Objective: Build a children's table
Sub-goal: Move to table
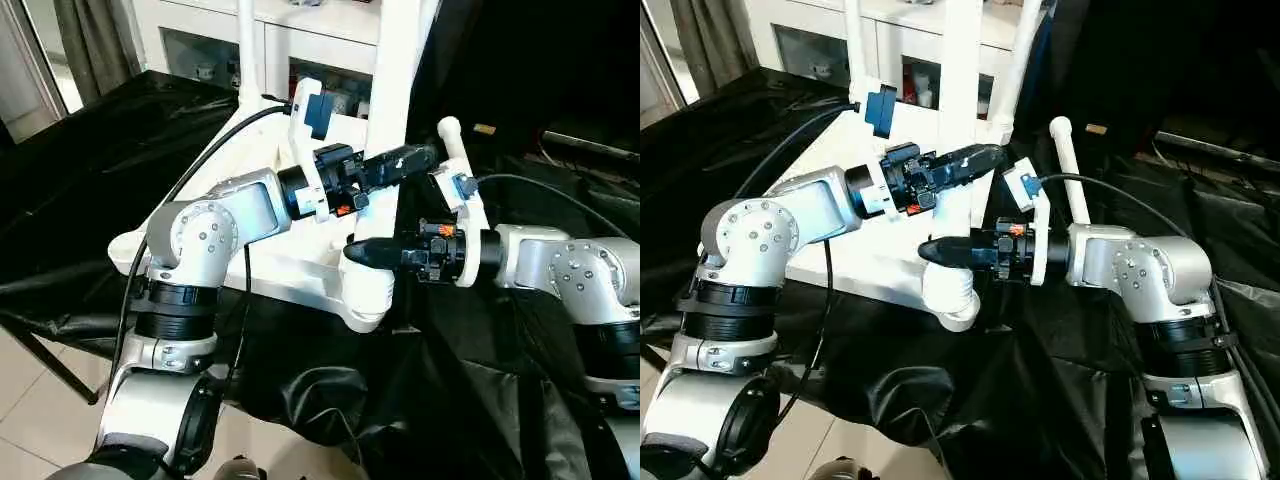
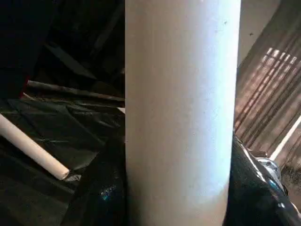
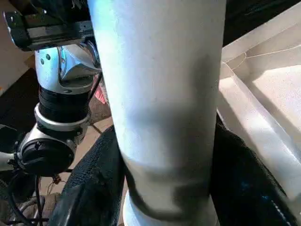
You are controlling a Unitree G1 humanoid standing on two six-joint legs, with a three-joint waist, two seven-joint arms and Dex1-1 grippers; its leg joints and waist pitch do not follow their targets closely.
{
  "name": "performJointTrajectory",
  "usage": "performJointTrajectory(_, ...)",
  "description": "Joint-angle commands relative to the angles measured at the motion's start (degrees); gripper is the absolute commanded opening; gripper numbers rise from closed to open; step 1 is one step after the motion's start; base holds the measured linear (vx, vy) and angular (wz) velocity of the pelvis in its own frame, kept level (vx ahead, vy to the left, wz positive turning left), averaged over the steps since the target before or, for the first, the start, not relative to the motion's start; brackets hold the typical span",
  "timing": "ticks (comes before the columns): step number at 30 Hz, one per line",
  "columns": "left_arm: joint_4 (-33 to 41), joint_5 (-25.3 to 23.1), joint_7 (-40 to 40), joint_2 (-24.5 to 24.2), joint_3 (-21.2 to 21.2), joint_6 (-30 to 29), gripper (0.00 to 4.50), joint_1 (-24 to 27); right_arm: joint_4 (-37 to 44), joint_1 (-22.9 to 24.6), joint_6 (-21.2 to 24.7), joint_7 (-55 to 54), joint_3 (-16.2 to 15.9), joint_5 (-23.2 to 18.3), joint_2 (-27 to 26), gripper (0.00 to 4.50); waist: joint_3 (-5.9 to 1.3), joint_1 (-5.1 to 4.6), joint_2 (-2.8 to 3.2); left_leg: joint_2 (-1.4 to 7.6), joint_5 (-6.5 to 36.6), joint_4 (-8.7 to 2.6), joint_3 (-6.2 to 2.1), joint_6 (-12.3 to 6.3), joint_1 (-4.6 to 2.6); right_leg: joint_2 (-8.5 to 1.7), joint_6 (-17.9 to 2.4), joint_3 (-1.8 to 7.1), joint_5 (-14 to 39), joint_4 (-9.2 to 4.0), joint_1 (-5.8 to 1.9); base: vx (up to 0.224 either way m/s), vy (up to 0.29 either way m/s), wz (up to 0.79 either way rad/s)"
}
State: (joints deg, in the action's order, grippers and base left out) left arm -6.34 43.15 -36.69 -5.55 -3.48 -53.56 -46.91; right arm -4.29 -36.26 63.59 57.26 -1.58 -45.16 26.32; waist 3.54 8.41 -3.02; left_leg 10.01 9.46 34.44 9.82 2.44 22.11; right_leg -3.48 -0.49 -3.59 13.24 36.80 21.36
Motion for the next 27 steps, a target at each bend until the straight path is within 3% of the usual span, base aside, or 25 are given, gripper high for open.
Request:
performJointTrajectory(1,1.4,0.3,-0.5,0.2,0.9,0.0,1.9,-0.5,0.3,-0.6,0.4,-0.4,0.7,-0.4,-0.1,2.01,-4.21,0.15,-0.19,3.24,4.5,-3.57,-0.97,1.13,-1.24,-5.35,-12.0,3.01,-0.4,-4.14,-2.82,0.0,0.0,0.0)
performJointTrajectory(5,0.6,1.3,0.2,0.9,-0.3,-0.7,1.9,-0.9,0.3,-0.5,0.2,-0.7,1.0,-0.5,-0.2,2.0,-4.22,0.09,-0.06,3.26,4.8,-3.58,-1.0,1.32,-1.24,-5.33,-12.3,2.97,-0.8,-4.09,-2.81,0.0,0.0,0.0)
performJointTrajectory(7,0.2,2.8,0.8,1.6,-1.9,-1.3,2.45,-1.1,0.4,-0.3,-0.1,-1.1,1.3,-0.6,-0.5,2.0,-4.24,0.09,0.03,3.23,4.8,-3.57,-1.01,1.4,-1.24,-5.32,-12.5,2.97,-1.2,-4.02,-2.83,0.0,0.0,0.0)
performJointTrajectory(12,0.6,5.1,3.3,3.5,-5.7,0.6,2.93,-1.2,0.8,0.8,-1.0,-2.9,3.6,-1.7,-2.5,1.97,-4.27,0.2,-0.04,3.27,5.0,-3.52,-1.04,1.27,-1.22,-5.45,-13.5,2.92,-1.7,-4.0,-2.85,0.0,0.0,0.0)
performJointTrajectory(13,0.6,5.5,3.6,4.2,-6.7,2.2,3.02,-1.0,1.0,1.3,-1.4,-3.7,4.7,-2.3,-3.4,1.96,-4.25,0.23,-0.49,3.26,4.8,-3.54,-0.98,0.85,-1.17,-5.46,-13.6,2.94,-2.0,-4.11,-2.91,0.0,0.0,0.0)
performJointTrajectory(16,2.6,9.3,1.6,6.3,-9.0,4.9,3.07,0.1,1.3,2.4,-1.6,-5.5,7.3,-4.2,-5.6,1.95,-4.24,0.44,-0.52,3.26,4.3,-3.53,-0.91,0.37,-1.07,-5.65,-13.7,2.94,-1.7,-4.03,-2.9,0.0,0.0,0.0)
performJointTrajectory(17,3.9,12.9,1.9,8.0,-11.2,5.0,3.07,0.4,1.7,2.9,-1.4,-6.5,8.4,-5.4,-6.7,1.95,-4.21,0.45,-1.18,3.31,4.5,-3.56,-0.84,0.14,-1.12,-5.59,-13.4,2.92,-1.1,-4.16,-2.93,0.0,0.0,0.0)
performJointTrajectory(20,4.7,15.7,4.6,9.9,-14.0,5.6,3.07,0.3,2.9,3.8,-1.4,-7.3,9.4,-6.8,-8.3,1.95,-4.07,0.56,-0.56,3.35,4.9,-3.59,-0.94,0.21,-1.16,-5.6,-13.2,2.91,0.2,-4.21,-2.67,0.0,0.0,0.0)
performJointTrajectory(22,4.8,16.6,5.9,10.7,-15.6,7.0,3.07,0.1,3.6,4.4,-1.9,-8.1,9.8,-7.1,-9.3,1.95,-3.98,0.54,-0.48,3.47,6.0,-3.75,-1.01,0.96,-1.2,-5.63,-12.7,2.92,1.3,-4.44,-2.64,0.0,0.0,0.0)
performJointTrajectory(23,4.7,16.6,7.6,10.7,-17.7,9.1,3.07,-0.2,4.7,5.5,-4.0,-10.2,10.6,-6.3,-10.9,1.95,-3.99,0.58,0.21,3.46,6.6,-3.85,-1.16,1.55,-1.18,-5.66,-12.3,2.93,1.9,-4.44,-2.67,0.0,0.0,0.0)
performJointTrajectory(24,4.7,16.6,7.6,10.6,-17.7,9.2,3.07,-0.2,4.8,5.6,-4.1,-10.3,10.7,-6.3,-11.0,1.95,-3.98,0.44,-0.16,3.55,6.9,-3.99,-1.17,2.15,-1.24,-5.64,-11.6,2.95,1.9,-4.56,-2.6,0.0,0.0,0.0)
performJointTrajectory(26,4.6,16.5,8.4,10.4,-18.4,10.1,3.07,-0.3,5.4,6.1,-5.3,-11.6,11.0,-5.8,-11.6,1.95,-4.01,0.39,-0.25,3.38,6.9,-4.06,-1.11,2.68,-1.27,-5.43,-11.0,2.96,1.6,-4.57,-2.6,0.0,0.0,0.0)
performJointTrajectory(27,4.8,14.4,9.2,9.2,-18.1,10.9,3.07,-0.1,6.1,6.9,-6.8,-13.2,11.3,-4.6,-12.0,1.94,-4.04,0.5,0.57,3.38,7.0,-4.08,-1.28,2.96,-1.31,-5.5,-10.8,2.94,1.6,-4.47,-2.61,0.0,0.0,0.0)
